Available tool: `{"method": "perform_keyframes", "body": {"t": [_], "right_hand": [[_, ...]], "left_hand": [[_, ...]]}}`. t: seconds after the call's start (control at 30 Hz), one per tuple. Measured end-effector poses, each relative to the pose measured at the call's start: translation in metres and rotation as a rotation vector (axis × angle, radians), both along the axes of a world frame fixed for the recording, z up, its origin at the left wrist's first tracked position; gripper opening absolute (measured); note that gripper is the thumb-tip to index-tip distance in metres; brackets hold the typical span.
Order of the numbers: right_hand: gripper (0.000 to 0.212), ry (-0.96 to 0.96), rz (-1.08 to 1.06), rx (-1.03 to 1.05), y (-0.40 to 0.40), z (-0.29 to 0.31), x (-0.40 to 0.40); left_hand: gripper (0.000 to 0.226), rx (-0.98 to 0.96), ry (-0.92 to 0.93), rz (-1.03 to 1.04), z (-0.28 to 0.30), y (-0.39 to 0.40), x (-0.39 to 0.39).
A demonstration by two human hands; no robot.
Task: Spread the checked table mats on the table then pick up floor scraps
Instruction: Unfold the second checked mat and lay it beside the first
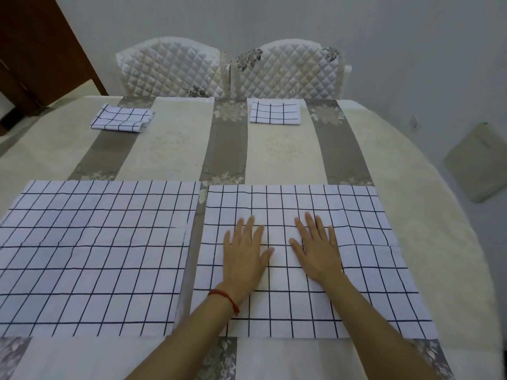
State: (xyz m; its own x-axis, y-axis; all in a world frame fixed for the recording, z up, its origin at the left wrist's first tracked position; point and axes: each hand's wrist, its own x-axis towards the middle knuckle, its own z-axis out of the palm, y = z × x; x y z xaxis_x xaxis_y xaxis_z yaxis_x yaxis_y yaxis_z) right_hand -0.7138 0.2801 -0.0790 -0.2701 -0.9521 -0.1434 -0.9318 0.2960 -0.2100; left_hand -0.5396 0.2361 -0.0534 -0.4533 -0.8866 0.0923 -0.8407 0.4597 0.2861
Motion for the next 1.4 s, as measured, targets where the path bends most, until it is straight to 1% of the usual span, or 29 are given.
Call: {"method": "perform_keyframes", "body": {"t": [0.07,0.13,0.23,0.33,0.43,0.53,0.6,0.73,0.83,0.9,0.93,1.0,1.1,1.17,1.23,1.4], "right_hand": [[0.096,0.01,-0.003,-0.002,0.0,-0.001,0.001],[0.095,0.008,-0.007,-0.005,-0.001,-0.001,0.001],[0.095,0.006,-0.007,-0.011,0.0,-0.002,0.0],[0.094,-0.015,-0.013,-0.034,-0.001,-0.003,0.0],[0.086,-0.064,0.012,-0.061,-0.003,-0.002,0.008],[0.08,-0.05,0.077,-0.04,0.0,-0.004,0.007],[0.081,-0.022,0.023,-0.034,0.005,-0.006,-0.013],[0.08,0.014,-0.243,-0.012,0.024,-0.007,-0.071],[0.068,0.002,-0.382,0.021,0.034,-0.001,-0.092],[0.065,0.009,-0.41,0.002,0.027,0.003,-0.084],[0.066,0.019,-0.385,-0.041,0.019,0.004,-0.073],[0.072,0.004,-0.23,-0.098,-0.003,0.006,-0.042],[0.082,-0.039,0.073,-0.057,-0.033,0.0,-0.002],[0.082,-0.027,0.143,-0.039,-0.047,-0.003,-0.008],[0.078,-0.001,0.075,-0.05,-0.054,-0.005,-0.035],[0.058,0.026,-0.269,0.005,-0.039,-0.001,-0.11]], "left_hand": [[0.059,0.102,-0.132,-0.058,-0.009,0.006,-0.015],[0.068,0.141,-0.195,-0.058,-0.022,0.01,-0.02],[0.067,0.138,-0.209,-0.046,-0.037,0.013,-0.014],[0.066,0.117,-0.189,-0.033,-0.038,0.014,-0.009],[0.066,0.092,-0.164,-0.014,-0.039,0.015,-0.008],[0.066,0.057,-0.156,-0.016,-0.042,0.015,-0.008],[0.067,0.045,-0.151,-0.021,-0.043,0.015,-0.008],[0.068,0.052,-0.119,-0.033,-0.042,0.016,-0.009],[0.066,0.047,-0.132,-0.025,-0.042,0.016,-0.009],[0.066,0.041,-0.14,-0.029,-0.042,0.016,-0.008],[0.066,0.039,-0.145,-0.029,-0.042,0.016,-0.009],[0.066,0.035,-0.148,-0.022,-0.042,0.015,-0.009],[0.067,0.029,-0.143,-0.023,-0.044,0.015,-0.01],[0.067,0.028,-0.141,-0.025,-0.045,0.015,-0.009],[0.067,0.036,-0.153,-0.024,-0.044,0.015,-0.009],[0.067,0.03,-0.17,-0.028,-0.042,0.015,-0.009]]}}
